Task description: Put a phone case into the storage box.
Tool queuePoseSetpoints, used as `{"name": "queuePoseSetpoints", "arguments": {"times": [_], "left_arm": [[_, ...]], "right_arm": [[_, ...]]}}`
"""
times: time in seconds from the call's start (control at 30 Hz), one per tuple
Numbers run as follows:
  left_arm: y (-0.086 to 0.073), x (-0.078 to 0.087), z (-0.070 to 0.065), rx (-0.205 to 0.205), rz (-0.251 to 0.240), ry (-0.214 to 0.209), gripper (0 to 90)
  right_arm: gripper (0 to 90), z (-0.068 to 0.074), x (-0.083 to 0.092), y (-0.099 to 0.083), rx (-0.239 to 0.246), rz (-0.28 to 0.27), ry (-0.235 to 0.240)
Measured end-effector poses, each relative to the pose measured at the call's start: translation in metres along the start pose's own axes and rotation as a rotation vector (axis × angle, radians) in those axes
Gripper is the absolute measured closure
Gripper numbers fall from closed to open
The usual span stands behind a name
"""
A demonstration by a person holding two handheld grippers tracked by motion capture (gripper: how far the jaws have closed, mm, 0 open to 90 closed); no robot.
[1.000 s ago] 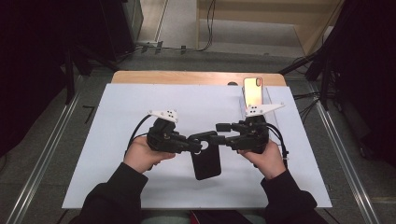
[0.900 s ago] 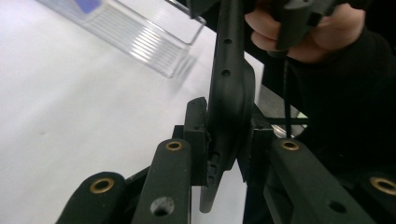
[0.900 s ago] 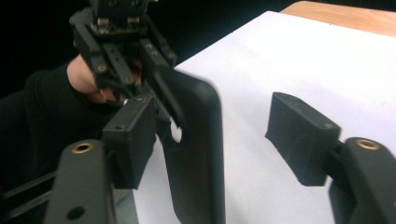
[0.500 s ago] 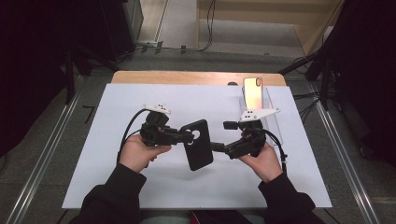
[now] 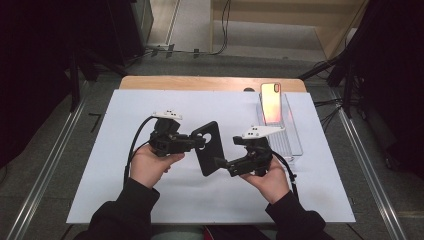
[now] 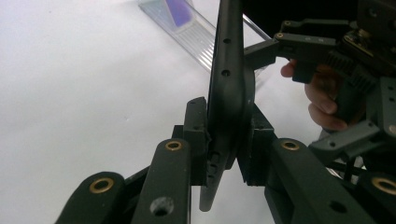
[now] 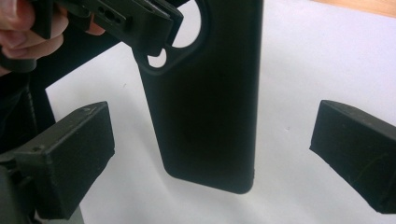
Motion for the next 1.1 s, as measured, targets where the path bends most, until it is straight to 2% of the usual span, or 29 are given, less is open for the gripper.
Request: {"name": "queuePoseSetpoints", "arguments": {"times": [0.23, 0.33, 0.4, 0.53, 0.7, 0.73, 0.83, 0.87, 1.0, 1.07, 1.1], "left_arm": [[-0.002, -0.006, -0.005, 0.042, -0.005, 0.016, 76.3], [-0.003, -0.011, -0.006, 0.061, -0.002, 0.009, 76.4], [-0.004, -0.014, -0.008, 0.075, 0.004, 0.002, 76.4], [-0.006, -0.019, -0.012, 0.091, 0.016, -0.015, 76.3], [-0.008, -0.023, -0.018, 0.088, 0.021, -0.023, 76.1], [-0.009, -0.024, -0.019, 0.087, 0.024, -0.027, 76.1], [-0.01, -0.026, -0.023, 0.075, 0.025, -0.024, 76.0], [-0.01, -0.026, -0.023, 0.073, 0.022, -0.025, 75.8], [-0.01, -0.027, -0.022, 0.073, 0.034, -0.037, 74.8], [-0.009, -0.026, -0.023, 0.066, 0.029, -0.042, 72.2], [-0.008, -0.024, -0.023, 0.067, 0.026, -0.049, 66.5]], "right_arm": [[0.0, 0.008, -0.011, -0.003, -0.04, 0.001, -0.054], [0.0, 0.011, -0.017, -0.004, -0.027, 0.017, -0.053], [0.0, 0.014, -0.021, -0.005, -0.013, 0.031, -0.08], [0.0, 0.017, -0.024, -0.006, -0.008, 0.032, -0.1], [0.0, 0.016, -0.025, -0.005, -0.016, 0.011, -0.125], [4.5, 0.016, -0.024, -0.005, -0.02, 0.007, -0.128], [8.2, 0.013, -0.023, -0.006, -0.035, -0.003, -0.138], [11.7, 0.013, -0.023, -0.007, -0.038, -0.003, -0.117], [13.5, 0.013, -0.023, -0.007, -0.044, 0.005, -0.11], [14.0, 0.014, -0.022, -0.007, -0.039, 0.017, -0.112], [14.2, 0.014, -0.022, -0.006, -0.039, 0.019, -0.113]]}}
Point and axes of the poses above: each handheld gripper's, and its own axes: x roughly backward along the jaws, y roughly out of its top, z roughly to its left, the point moved 2 cm from there along -x, roughly forward along the jaws, and after that the axes turned 8 degrees about x, right-handed, at the moved point
